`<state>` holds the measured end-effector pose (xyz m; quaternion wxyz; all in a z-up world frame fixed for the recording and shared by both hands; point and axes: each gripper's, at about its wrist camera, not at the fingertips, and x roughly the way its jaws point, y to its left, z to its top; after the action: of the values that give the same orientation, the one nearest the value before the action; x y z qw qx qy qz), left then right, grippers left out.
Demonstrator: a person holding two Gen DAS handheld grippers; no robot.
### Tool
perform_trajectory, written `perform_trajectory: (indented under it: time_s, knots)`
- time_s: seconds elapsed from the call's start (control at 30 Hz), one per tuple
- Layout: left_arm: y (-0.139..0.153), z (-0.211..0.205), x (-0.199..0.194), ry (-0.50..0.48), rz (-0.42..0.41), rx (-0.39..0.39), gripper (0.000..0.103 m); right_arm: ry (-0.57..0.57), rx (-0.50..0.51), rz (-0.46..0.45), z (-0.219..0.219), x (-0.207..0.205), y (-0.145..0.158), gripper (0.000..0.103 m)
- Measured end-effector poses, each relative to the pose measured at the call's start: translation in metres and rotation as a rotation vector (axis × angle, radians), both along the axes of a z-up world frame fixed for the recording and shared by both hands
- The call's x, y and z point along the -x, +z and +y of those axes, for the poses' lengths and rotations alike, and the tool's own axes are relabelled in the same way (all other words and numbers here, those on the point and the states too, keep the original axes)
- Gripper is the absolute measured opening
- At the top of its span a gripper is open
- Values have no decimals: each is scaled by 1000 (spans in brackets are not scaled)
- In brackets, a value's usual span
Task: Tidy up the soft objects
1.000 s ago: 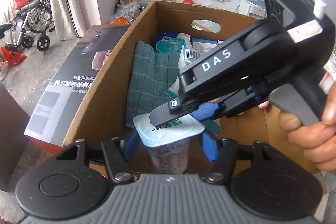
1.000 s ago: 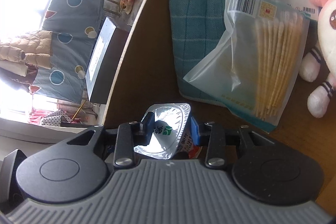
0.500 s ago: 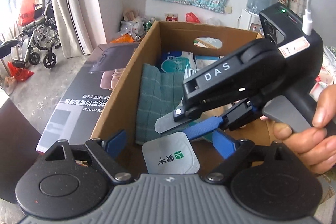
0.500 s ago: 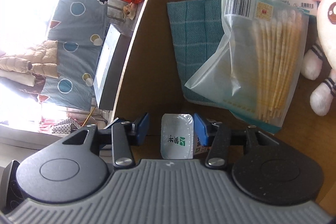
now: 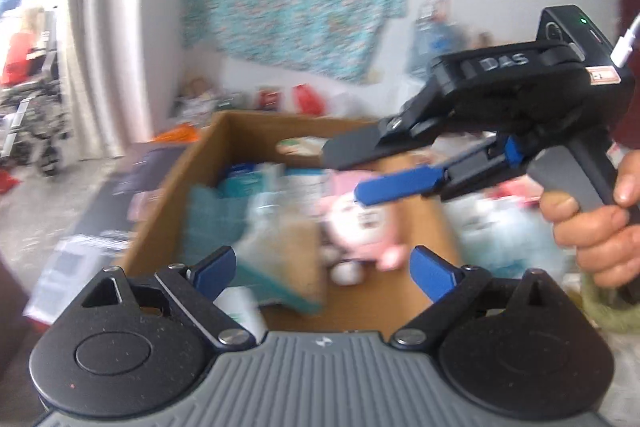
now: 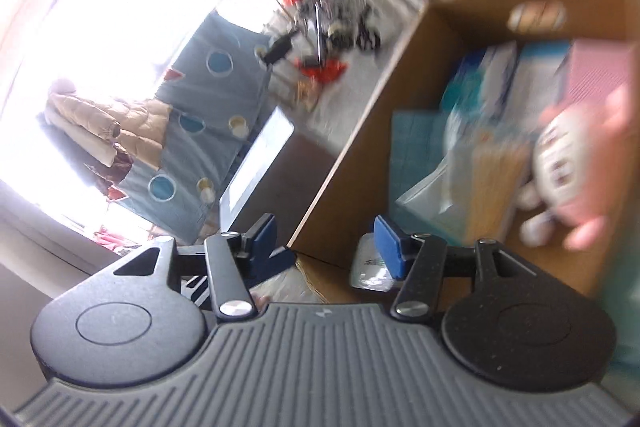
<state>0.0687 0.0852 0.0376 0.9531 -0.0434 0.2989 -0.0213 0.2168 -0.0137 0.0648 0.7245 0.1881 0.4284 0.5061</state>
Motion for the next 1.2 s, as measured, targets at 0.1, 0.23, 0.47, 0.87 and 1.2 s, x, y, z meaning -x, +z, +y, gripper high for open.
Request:
perform_trajectory:
  time_s: [0.1, 0.23, 0.47, 0.87, 1.2]
  knots:
    - [3, -29, 6, -86, -47, 14, 97, -95, 5, -106, -67, 13, 22, 67]
    - [-5, -70, 8, -231, -75, 39, 98, -281, 61, -188, -161, 31, 32, 69]
    - [-38, -143, 1, -448, -50, 60, 98, -549, 191, -138, -288, 57, -9, 69]
    - [-116, -223, -18, -599, 22, -52, 78, -534, 488, -115, -312, 71, -124, 66]
    - [-126, -238, -37, -567, -38, -100, 70, -437, 475, -94, -306, 54, -141, 46]
